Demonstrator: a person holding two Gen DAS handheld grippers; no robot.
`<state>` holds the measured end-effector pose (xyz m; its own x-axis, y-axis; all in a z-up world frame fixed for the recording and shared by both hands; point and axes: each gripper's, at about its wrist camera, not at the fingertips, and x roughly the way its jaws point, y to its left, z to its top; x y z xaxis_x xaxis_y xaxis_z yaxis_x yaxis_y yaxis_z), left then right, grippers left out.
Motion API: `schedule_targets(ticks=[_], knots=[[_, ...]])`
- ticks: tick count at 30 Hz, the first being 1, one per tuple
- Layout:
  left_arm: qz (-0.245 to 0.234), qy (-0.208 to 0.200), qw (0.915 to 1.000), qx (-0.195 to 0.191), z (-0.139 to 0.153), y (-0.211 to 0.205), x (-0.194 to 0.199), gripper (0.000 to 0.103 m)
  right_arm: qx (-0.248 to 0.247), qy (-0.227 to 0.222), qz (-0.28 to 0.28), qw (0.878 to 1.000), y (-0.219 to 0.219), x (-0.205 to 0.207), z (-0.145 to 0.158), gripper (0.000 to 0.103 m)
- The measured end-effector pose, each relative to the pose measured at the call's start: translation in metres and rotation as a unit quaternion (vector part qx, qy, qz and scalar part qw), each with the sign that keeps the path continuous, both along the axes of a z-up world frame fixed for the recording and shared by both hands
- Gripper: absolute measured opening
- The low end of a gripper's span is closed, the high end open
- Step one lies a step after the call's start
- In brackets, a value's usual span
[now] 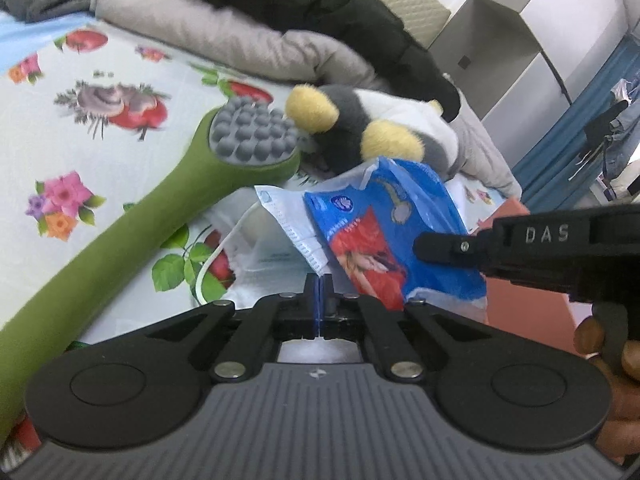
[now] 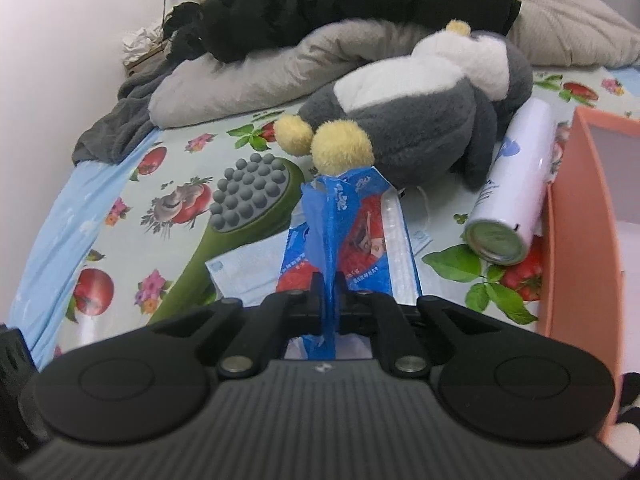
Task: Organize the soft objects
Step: 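Lower both tools onto the blue packet and close them on it, then open the left tool and move it to the white face mask while the right tool holds the blue packet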
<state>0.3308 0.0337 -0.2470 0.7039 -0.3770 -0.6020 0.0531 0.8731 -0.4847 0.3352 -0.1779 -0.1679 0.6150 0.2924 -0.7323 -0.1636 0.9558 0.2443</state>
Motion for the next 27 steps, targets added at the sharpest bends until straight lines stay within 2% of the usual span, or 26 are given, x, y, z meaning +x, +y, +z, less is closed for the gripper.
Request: schedule_targets(ticks=[9,16,22,27], knots=[[0.019,-0.036,0.9991,0.009,0.058,0.003,-0.054,0.000,-0.007,-0.033,0.003,0.999,-0.003,-0.054,0.042,0.007],[0.034,-0.043,0.9980,0.030,0.086,0.009,-0.109,0.000,-0.009,-0.048,-0.007,0.999,-0.010,-0.105,0.065,0.007],[0.042,-0.037,0.9978,0.036,0.099,0.014,-0.166,0.000,-0.008,-0.041,-0.007,0.999,-0.012,-0.148,0.065,0.007],[0.063,-0.016,0.9970,0.043,0.092,0.016,-0.209,0.000,-0.022,-0.032,0.008,0.999,-0.005,-0.182,0.052,0.007]])
